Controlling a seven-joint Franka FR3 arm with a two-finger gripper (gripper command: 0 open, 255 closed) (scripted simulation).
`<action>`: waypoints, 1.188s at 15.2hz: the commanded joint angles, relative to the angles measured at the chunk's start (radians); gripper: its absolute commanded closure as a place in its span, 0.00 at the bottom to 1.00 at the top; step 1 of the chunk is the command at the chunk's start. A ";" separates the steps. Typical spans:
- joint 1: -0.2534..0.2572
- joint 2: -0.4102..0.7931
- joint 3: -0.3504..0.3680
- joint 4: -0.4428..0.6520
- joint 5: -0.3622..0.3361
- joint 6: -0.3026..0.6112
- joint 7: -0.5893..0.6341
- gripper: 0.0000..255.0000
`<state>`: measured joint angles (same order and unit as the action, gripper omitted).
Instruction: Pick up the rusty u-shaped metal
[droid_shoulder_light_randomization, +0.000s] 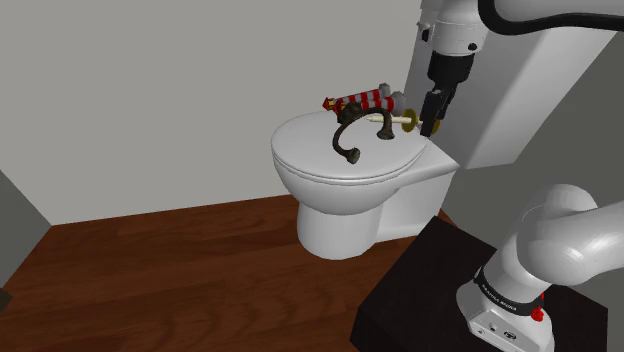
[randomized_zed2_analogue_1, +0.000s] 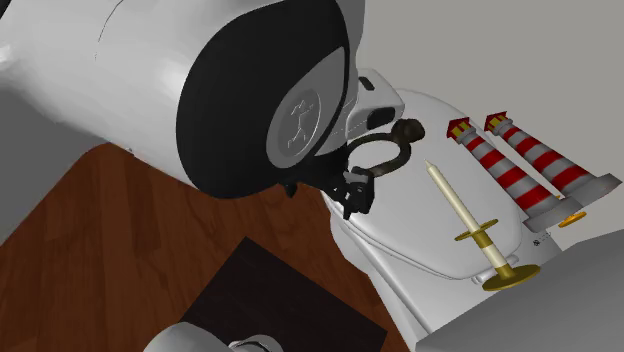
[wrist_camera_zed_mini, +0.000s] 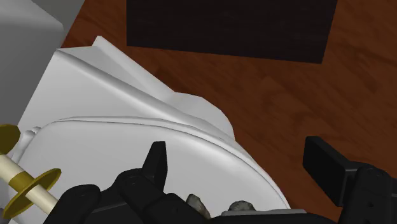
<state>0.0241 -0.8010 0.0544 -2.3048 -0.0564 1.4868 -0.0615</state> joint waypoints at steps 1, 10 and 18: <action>0.000 0.000 0.000 0.000 0.000 0.000 0.000 0.00; -0.040 0.363 -0.047 0.245 -0.065 0.083 -0.055 0.00; -0.063 0.641 -0.074 0.489 -0.097 0.095 -0.093 0.00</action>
<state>-0.0370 -0.1794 -0.0176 -1.8280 -0.1513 1.5752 -0.1529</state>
